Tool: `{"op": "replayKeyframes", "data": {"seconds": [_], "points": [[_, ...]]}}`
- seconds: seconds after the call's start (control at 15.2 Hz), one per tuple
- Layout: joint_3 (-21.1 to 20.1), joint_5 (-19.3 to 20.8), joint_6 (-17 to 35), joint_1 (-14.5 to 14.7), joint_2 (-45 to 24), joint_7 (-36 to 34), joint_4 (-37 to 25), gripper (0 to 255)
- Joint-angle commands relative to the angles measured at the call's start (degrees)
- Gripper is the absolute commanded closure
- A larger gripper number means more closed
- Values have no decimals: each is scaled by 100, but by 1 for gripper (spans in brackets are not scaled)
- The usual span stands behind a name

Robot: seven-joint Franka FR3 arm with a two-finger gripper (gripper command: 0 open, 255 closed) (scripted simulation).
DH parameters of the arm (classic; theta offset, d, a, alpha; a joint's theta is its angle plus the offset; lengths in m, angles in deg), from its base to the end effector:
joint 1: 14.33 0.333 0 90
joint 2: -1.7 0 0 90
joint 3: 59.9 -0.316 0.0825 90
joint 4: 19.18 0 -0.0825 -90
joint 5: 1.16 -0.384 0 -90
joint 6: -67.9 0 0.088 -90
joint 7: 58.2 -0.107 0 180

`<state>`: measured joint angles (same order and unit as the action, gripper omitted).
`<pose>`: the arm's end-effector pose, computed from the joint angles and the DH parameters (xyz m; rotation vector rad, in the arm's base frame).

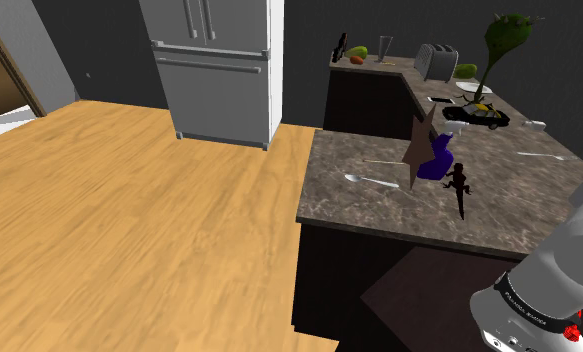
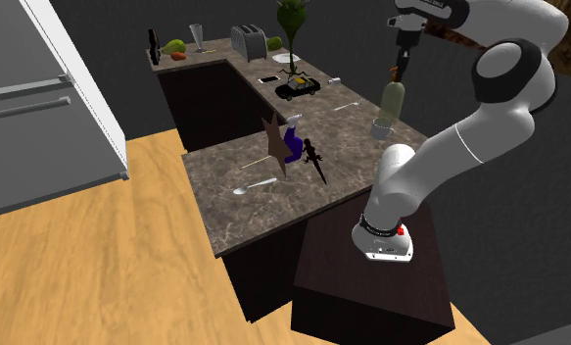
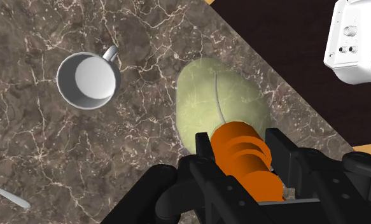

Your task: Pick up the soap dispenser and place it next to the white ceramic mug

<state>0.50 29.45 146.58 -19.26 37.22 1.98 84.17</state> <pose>0.0110 -0.4807 0.6040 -3.0472 0.0779 0.0799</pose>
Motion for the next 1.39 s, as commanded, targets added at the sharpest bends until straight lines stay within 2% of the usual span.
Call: {"op": "replayKeyframes", "data": {"seconds": [0.0,1.32], "points": [[7,43,118,-42,60,-34,167,255],[507,506,1425,-192,401,-329,1660,255]]}}
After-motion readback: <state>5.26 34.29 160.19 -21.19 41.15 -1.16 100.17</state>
